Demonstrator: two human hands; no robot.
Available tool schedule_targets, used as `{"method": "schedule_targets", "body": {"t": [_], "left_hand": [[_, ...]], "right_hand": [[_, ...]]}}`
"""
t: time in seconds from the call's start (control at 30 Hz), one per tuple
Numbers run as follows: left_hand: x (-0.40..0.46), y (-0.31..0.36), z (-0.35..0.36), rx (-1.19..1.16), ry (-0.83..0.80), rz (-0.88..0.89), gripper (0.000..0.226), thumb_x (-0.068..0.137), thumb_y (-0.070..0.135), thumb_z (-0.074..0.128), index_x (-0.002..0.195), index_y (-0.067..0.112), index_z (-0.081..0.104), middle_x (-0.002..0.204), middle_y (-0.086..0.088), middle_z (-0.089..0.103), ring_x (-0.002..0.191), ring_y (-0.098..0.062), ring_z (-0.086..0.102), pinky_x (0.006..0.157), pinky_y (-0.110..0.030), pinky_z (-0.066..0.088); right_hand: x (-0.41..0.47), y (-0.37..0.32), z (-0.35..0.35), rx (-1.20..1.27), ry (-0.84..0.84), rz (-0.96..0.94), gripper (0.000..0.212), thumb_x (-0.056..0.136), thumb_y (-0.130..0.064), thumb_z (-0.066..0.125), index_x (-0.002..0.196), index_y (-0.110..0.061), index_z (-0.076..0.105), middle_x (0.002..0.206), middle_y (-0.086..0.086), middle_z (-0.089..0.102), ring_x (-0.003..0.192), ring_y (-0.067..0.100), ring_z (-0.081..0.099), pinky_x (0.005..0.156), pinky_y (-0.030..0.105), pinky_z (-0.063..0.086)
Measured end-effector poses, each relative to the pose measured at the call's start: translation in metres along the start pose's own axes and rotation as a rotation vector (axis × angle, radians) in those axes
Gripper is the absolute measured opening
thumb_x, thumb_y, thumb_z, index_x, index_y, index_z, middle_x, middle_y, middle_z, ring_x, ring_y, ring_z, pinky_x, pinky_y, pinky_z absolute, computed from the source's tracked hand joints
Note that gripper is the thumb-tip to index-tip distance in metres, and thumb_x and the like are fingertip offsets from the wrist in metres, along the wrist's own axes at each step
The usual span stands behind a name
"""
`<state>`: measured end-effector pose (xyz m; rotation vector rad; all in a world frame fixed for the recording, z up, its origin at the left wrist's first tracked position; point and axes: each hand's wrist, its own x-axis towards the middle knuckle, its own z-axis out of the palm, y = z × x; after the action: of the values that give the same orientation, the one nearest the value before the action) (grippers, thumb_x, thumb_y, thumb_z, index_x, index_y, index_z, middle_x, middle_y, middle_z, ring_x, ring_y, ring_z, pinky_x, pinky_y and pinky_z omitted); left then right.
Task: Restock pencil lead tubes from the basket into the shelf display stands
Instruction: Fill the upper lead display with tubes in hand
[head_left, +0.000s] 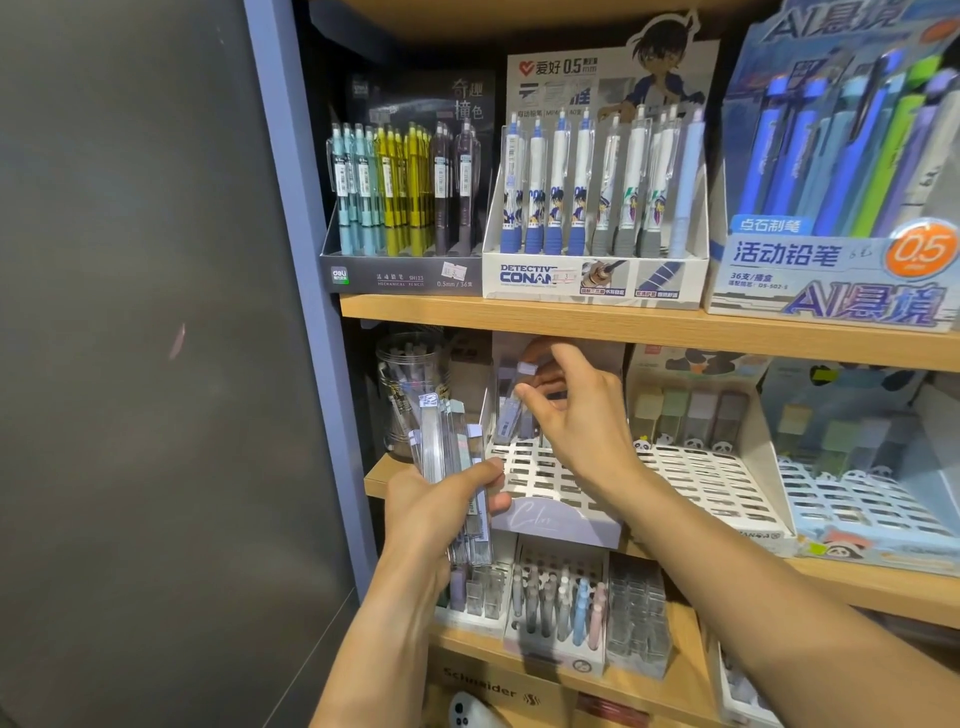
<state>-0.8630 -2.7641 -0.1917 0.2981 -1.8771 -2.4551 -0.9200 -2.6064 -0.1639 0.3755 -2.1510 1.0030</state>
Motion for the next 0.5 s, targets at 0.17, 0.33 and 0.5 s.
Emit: {"method": "schedule_targets", "body": {"t": [0.17,0.33,0.5], "left_hand": [[0.003,-0.002,0.0,-0.01,-0.008,0.003,0.024,0.081,0.001,0.084,0.101,0.0,0.073,0.085,-0.024,0.077,0.065,-0.035,0.069,0.09,-0.06,0.06],[0.004,-0.004,0.0,-0.009,0.0,0.001,0.023,0.08,0.002,0.085,0.099,0.002,0.072,0.085,-0.023,0.078,0.067,-0.034,0.072,0.09,-0.059,0.06],[0.005,-0.005,0.0,-0.005,-0.008,0.009,0.026,0.079,0.003,0.086,0.101,0.002,0.072,0.085,-0.021,0.078,0.07,-0.035,0.073,0.092,-0.061,0.059]], "right_hand": [[0.003,0.005,-0.001,-0.051,-0.01,0.0,0.022,0.092,-0.021,0.075,0.108,-0.011,0.064,0.086,0.002,0.071,0.08,0.015,0.069,0.072,0.039,0.061],[0.008,-0.004,0.006,-0.193,-0.08,-0.116,0.028,0.092,-0.019,0.072,0.119,-0.022,0.067,0.091,0.004,0.07,0.085,0.025,0.069,0.077,0.044,0.06],[0.006,-0.009,0.005,-0.347,-0.14,-0.129,0.036,0.096,-0.017,0.066,0.13,-0.026,0.062,0.091,0.007,0.06,0.09,0.033,0.063,0.077,0.04,0.054]]}}
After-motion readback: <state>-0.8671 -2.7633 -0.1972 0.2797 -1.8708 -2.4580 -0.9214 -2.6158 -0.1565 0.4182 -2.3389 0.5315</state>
